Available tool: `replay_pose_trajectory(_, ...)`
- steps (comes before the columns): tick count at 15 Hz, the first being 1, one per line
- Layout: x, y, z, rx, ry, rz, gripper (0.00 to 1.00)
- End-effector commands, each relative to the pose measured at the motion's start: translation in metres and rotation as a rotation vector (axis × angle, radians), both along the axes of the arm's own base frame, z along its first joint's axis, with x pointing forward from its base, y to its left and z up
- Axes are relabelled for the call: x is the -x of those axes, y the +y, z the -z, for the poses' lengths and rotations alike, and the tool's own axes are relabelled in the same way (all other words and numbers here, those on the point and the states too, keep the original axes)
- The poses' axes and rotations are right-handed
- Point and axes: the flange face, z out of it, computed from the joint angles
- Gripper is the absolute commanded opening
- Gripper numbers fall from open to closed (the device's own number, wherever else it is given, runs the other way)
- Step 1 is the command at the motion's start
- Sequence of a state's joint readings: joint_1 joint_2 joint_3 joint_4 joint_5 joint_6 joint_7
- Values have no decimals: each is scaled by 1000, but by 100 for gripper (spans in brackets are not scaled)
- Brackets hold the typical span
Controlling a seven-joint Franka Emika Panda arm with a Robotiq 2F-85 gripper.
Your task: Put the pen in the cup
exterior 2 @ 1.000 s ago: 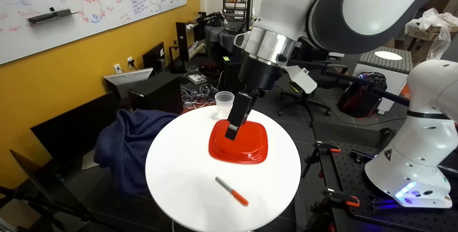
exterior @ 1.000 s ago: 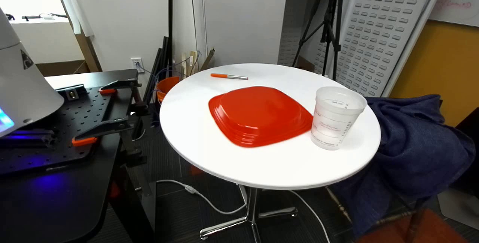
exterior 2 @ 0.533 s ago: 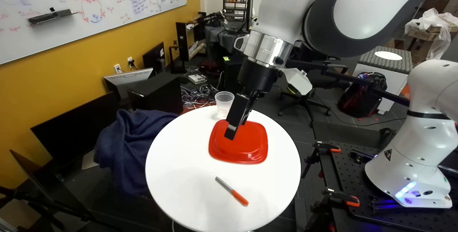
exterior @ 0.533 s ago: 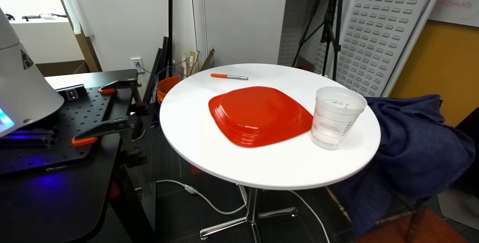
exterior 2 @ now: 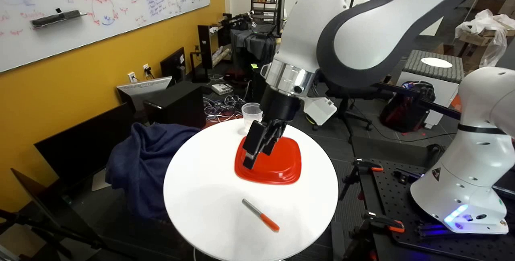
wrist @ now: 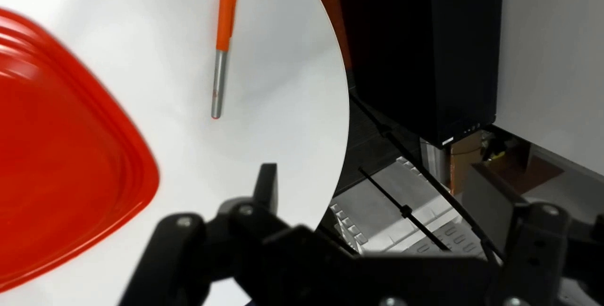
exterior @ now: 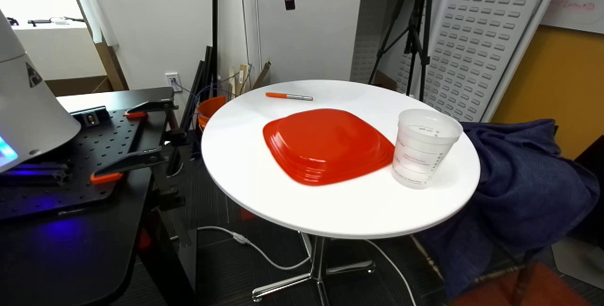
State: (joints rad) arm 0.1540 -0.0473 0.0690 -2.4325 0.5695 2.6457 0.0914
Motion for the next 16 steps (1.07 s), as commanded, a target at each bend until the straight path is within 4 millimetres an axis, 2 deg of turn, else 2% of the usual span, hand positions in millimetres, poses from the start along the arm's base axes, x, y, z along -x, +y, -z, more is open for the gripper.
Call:
replay_pose_trajectory(1, -14, -2, 28, -27, 8, 50, 100)
replay_pose_trajectory(5, -28, -5, 59, -1, -4, 97, 100)
replay_pose_trajectory(9, -38, 3, 86, 17, 13, 100, 100)
replay_pose_trajectory(16, -42, 9, 123, 28, 103, 119, 100)
